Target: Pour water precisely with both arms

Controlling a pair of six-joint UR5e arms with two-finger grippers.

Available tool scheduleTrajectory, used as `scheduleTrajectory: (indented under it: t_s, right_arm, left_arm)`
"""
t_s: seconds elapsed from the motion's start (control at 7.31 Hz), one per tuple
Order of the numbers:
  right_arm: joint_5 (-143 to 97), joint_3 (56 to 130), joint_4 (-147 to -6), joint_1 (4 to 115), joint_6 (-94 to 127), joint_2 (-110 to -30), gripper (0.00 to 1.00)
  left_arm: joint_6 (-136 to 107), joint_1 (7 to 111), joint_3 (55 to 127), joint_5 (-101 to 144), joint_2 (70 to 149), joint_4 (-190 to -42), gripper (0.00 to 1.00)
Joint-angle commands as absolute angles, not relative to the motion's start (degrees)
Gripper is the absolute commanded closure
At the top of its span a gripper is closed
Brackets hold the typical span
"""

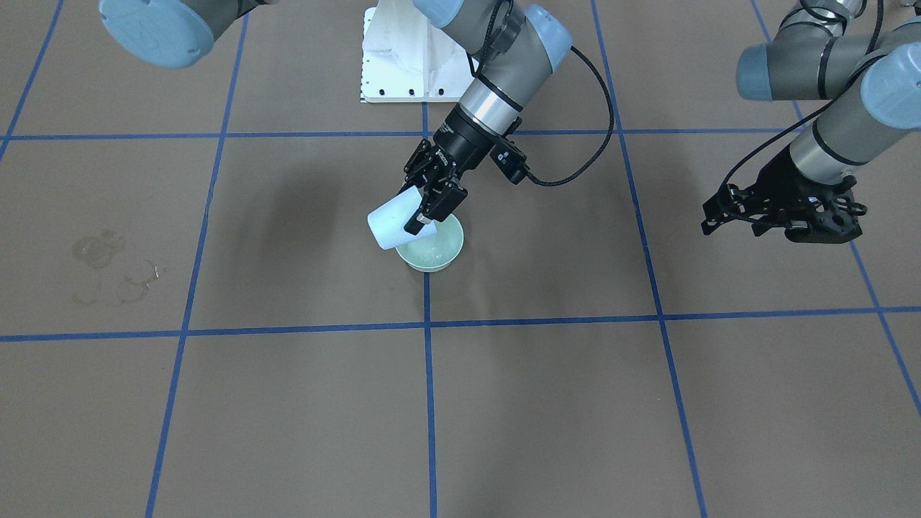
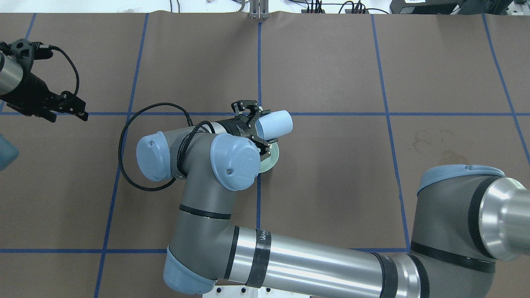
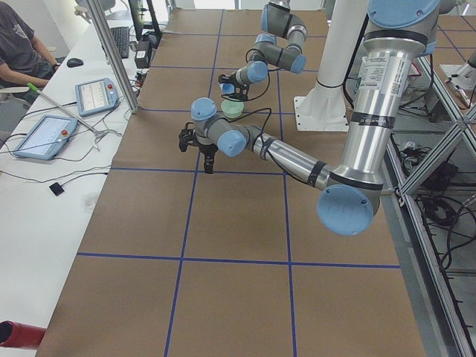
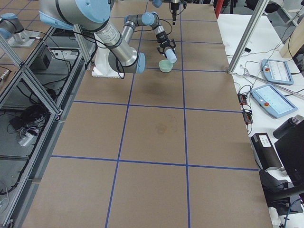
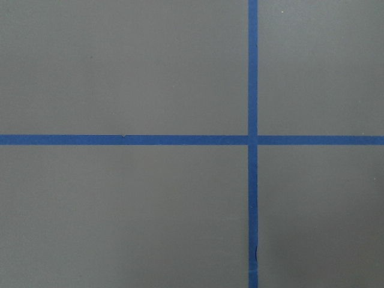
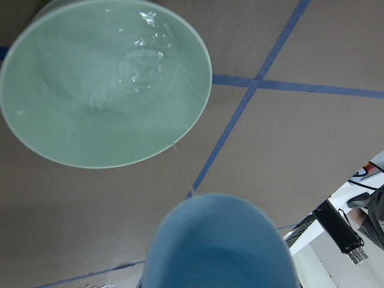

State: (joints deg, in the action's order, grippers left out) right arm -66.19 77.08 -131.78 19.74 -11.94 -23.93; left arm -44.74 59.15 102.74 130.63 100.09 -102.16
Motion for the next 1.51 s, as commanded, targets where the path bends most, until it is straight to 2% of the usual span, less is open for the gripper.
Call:
scheduleTrajectory:
  t_s: [0.0, 0.14, 0.41, 0.55, 0.96, 1.37]
  right_arm:
    - [-80.86, 83.89, -127.56, 25.27, -0.92, -28.35, 1.00]
    - [-86.86, 92.81, -123.96, 29.14, 5.91, -35.44, 1.00]
    - [-95.77, 112.32, -114.57, 36.61, 10.54, -54.58, 1.00]
    - [-99.28, 118.42, -110.61, 40.30, 11.24, -62.41, 1.00]
    - [-104.74, 120.75, -93.84, 46.99, 11.95, -77.46, 1.00]
    - [-109.33, 117.71, -59.97, 54.46, 15.09, -100.75, 1.00]
  left_arm:
    - [-44.82, 59.15, 103.27, 130.61, 99.93, -102.04, 0.08]
    - [-44.91, 59.15, 103.71, 130.69, 99.93, -101.87, 0.08]
    - [-45.17, 59.15, 104.33, 130.52, 99.93, -101.69, 0.08]
    - [-45.52, 59.15, 104.85, 130.43, 99.93, -101.69, 0.08]
    - [-45.79, 59.15, 106.00, 130.34, 99.84, -101.60, 0.08]
    - [-45.79, 59.15, 106.35, 130.25, 99.93, -101.60, 0.07]
